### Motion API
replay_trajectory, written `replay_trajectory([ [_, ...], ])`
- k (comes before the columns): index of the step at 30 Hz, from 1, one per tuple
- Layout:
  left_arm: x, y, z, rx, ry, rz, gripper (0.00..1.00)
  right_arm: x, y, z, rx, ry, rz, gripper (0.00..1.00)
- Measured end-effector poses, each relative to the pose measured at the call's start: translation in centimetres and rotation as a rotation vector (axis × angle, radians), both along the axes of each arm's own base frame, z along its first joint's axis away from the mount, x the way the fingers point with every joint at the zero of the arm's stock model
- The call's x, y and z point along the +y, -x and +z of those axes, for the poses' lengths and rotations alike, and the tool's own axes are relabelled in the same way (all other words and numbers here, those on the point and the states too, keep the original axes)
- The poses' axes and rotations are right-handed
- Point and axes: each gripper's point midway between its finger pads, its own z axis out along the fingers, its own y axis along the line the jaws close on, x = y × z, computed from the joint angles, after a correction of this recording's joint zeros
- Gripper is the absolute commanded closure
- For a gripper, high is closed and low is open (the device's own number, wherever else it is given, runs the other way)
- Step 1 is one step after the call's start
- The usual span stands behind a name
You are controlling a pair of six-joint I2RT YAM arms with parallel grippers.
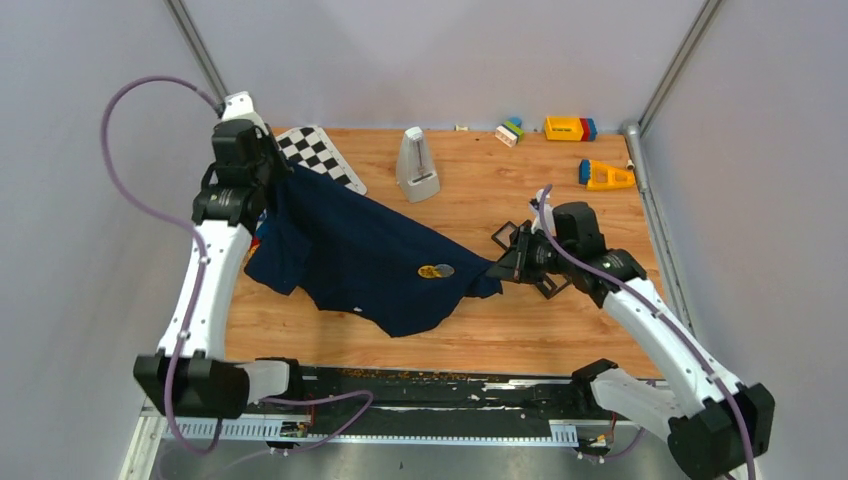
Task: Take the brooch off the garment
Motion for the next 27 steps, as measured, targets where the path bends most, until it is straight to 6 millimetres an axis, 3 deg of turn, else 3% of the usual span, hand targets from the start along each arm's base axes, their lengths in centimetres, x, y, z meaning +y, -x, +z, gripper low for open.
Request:
replay_trajectory([
  [3, -0.7, -2.7, -5.3, 0.116, 0.014, -0.029, 0.94, 0.4, -0.9, -2.3, 0.069, 0.014, -0.001, 1.00],
  [4, -0.9, -3.4, -7.5, 0.156, 0.023, -0.039, 0.77, 0.5, -1.1, -2.9, 0.088, 0.017, -0.002, 1.00],
  [5, -1.1, -3.7, -9.2, 0.183, 0.031, -0.045, 0.68, 0.7, -1.5, -3.4, 0.098, 0.020, -0.002, 1.00],
  [6, -1.4, -3.9, -11.3, 0.221, 0.043, -0.055, 0.45, 0.8, -1.8, -3.8, 0.105, 0.023, -0.004, 1.00],
  [8, -1.9, -4.0, -14.3, 0.281, 0.065, -0.071, 0.22, 1.0, -2.5, -4.4, 0.111, 0.025, -0.007, 1.00],
  [10, -2.4, -4.2, -15.6, 0.312, 0.088, -0.085, 0.05, 1.2, -3.0, -4.9, 0.116, 0.028, -0.004, 1.00],
  [11, -2.7, -4.3, -15.7, 0.316, 0.098, -0.094, 0.01, 1.3, -3.1, -5.2, 0.123, 0.027, 0.002, 1.00],
  [15, -4.4, -4.1, -14.9, 0.303, 0.066, -0.142, 0.04, 1.8, -3.3, -5.1, 0.120, 0.007, 0.026, 0.95],
  [17, -6.6, -3.4, -14.0, 0.279, 0.027, -0.194, 0.07, 2.1, -3.4, -4.7, 0.102, -0.013, 0.039, 0.93],
  [20, -11.7, -0.5, -13.2, 0.216, 0.003, -0.341, 0.11, 2.3, -3.7, -4.5, 0.088, -0.023, 0.046, 0.84],
  [22, -15.2, 2.3, -13.5, 0.172, 0.030, -0.479, 0.14, 2.3, -4.0, -4.8, 0.080, -0.013, 0.046, 0.62],
  [24, -17.6, 4.7, -14.6, 0.137, 0.080, -0.595, 0.19, 2.2, -4.6, -5.5, 0.076, 0.006, 0.038, 0.42],
  [27, -19.6, 7.0, -17.6, 0.129, 0.157, -0.711, 0.23, 1.8, -5.7, -6.9, 0.062, 0.054, 0.012, 0.25],
])
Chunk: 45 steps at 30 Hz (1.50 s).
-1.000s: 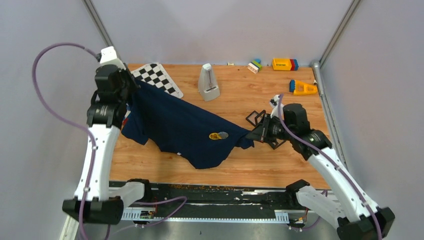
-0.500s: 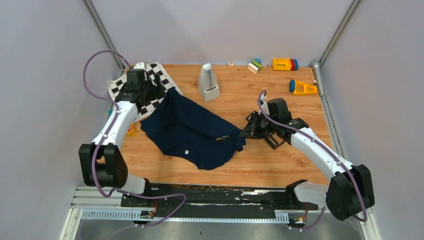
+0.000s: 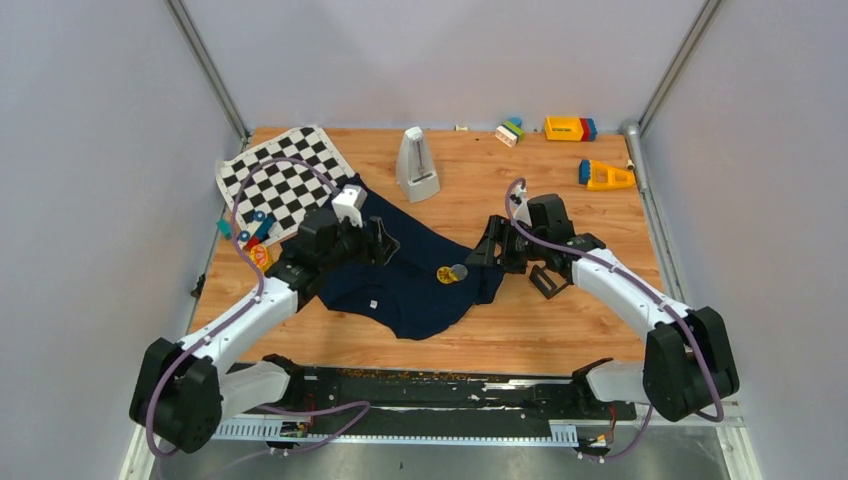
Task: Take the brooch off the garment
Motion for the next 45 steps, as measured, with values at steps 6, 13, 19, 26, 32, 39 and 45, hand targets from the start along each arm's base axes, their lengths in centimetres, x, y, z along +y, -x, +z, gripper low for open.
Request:
replay_trajectory([
  [6, -4.7, 2.3, -4.3, 0.059, 0.049, -0.226, 0.27, -1.3, -0.7, -3.3, -0.020, 0.074, -0.060, 0.13],
  [13, -9.1, 3.1, -5.8, 0.016, 0.064, -0.402, 0.33, -2.7, 0.1, -7.4, -0.021, 0.120, -0.112, 0.19],
  [19, -10.8, 3.0, -6.5, -0.052, 0.055, -0.457, 0.39, -2.2, -0.3, -7.4, -0.057, 0.084, -0.103, 0.28],
  [26, -11.2, 2.8, -6.1, -0.113, 0.039, -0.461, 0.45, 0.0, 0.2, -8.6, -0.046, 0.065, -0.032, 0.62],
  [32, -11.8, 4.3, -6.8, -0.206, -0.042, -0.511, 0.46, 1.4, 0.9, -7.9, -0.081, 0.045, 0.019, 1.00],
  [39, -12.3, 6.8, -6.9, -0.351, -0.114, -0.581, 0.45, 2.9, 2.6, -1.2, -0.324, -0.097, 0.093, 1.00],
  [45, -12.3, 6.8, -5.1, -0.441, -0.088, -0.575, 0.42, 3.8, 4.0, 1.4, -0.432, -0.172, 0.167, 1.00],
])
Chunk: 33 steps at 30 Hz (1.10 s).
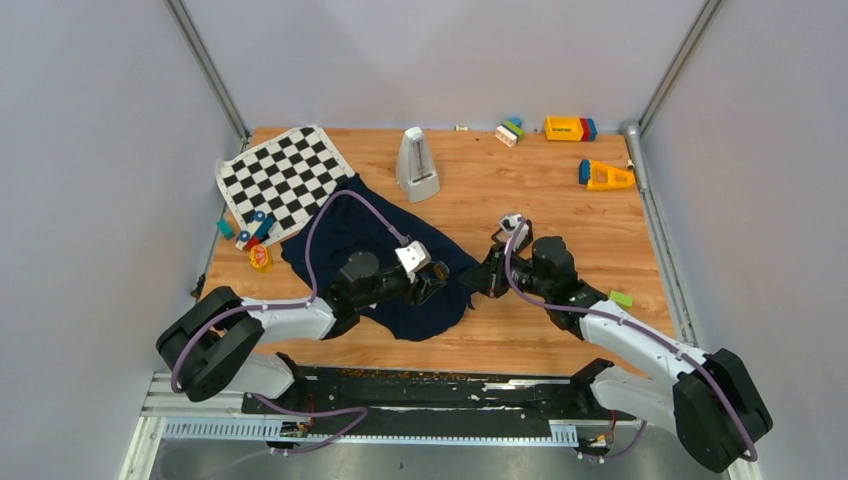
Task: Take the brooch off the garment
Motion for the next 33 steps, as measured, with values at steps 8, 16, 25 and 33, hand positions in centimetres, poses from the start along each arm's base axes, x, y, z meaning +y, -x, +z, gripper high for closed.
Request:
replay_trajectory([
  [8, 0.2, -0.3, 0.7, 0.070, 0.057, 0.068, 0.40, 0.2, 1.2, 0.7, -0.047, -0.030, 0.054, 1.00],
  [16, 0.8, -0.9, -0.3, 0.274, 0.083, 0.211, 0.36, 0.7, 1.7, 1.1, -0.066, -0.045, 0.087, 1.00],
  [25, -1.5, -1.7, -0.7, 0.481, 0.137, 0.249, 0.37, 1.1, 1.9, 0.8, -0.060, -0.038, 0.101, 1.00],
  [33, -1.2, -2.1, -3.2, 0.575, 0.083, 0.326, 0.45, 1.1, 2.0, 0.7, -0.064, -0.035, 0.103, 1.00],
])
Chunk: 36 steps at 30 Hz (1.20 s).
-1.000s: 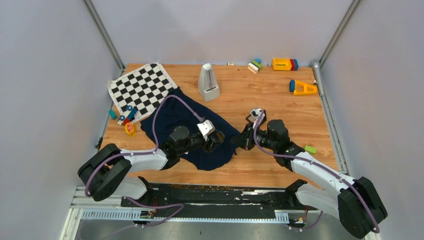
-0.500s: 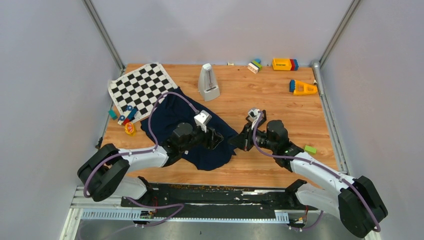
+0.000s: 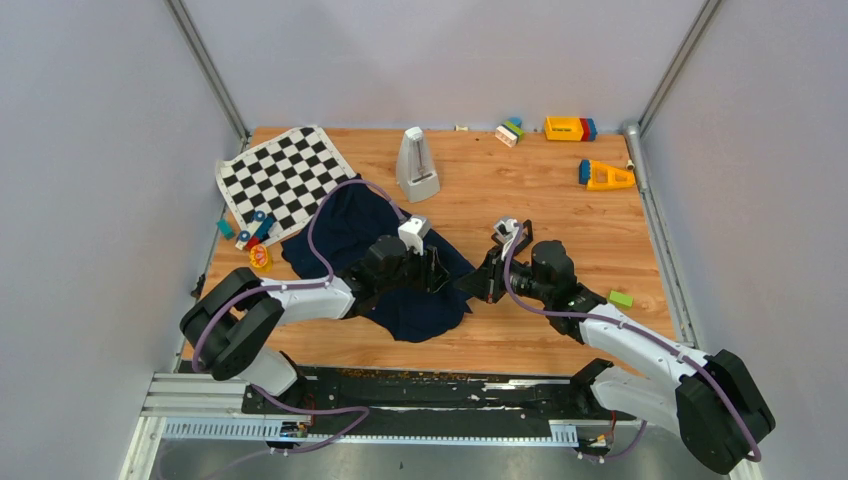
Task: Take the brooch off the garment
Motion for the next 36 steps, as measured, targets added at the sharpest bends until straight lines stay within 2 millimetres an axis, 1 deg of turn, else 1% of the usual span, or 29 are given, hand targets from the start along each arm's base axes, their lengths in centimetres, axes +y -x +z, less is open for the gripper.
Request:
replay_trajectory([
  [5, 1.0, -0.8, -0.7, 0.020, -0.065, 0.064, 0.44, -0.1, -0.3, -0.1, -0.004, 0.006, -0.019, 1.00],
  [10, 2.7, -1.6, -0.7, 0.021, -0.110, 0.133, 0.47, -0.4, -0.6, -0.1, -0.012, 0.013, -0.045, 0.99],
  [13, 3.5, -2.1, -0.6, 0.021, -0.122, 0.163, 0.44, -0.5, -0.8, -0.1, -0.016, 0.016, -0.056, 0.99],
  [18, 4.3, -2.0, -1.3, 0.039, -0.158, 0.171, 0.44, -0.5, -0.9, -0.2, -0.015, 0.020, -0.063, 0.99],
  [21, 4.5, -1.7, -1.7, 0.048, -0.175, 0.168, 0.49, -0.5, -0.9, -0.1, -0.017, 0.019, -0.063, 0.99],
  [25, 4.3, -1.5, -1.6, 0.045, -0.174, 0.143, 0.51, -0.5, -0.9, 0.0, -0.019, 0.017, -0.062, 0.99],
  [31, 2.2, -1.0, 0.0, -0.004, -0.074, 0.037, 0.50, -0.5, -0.8, 0.0, -0.019, 0.017, -0.060, 0.99],
  [36, 1.6, 0.0, 1.0, -0.035, -0.026, -0.031, 0.46, -0.5, -0.8, 0.0, -0.018, 0.017, -0.059, 0.99],
])
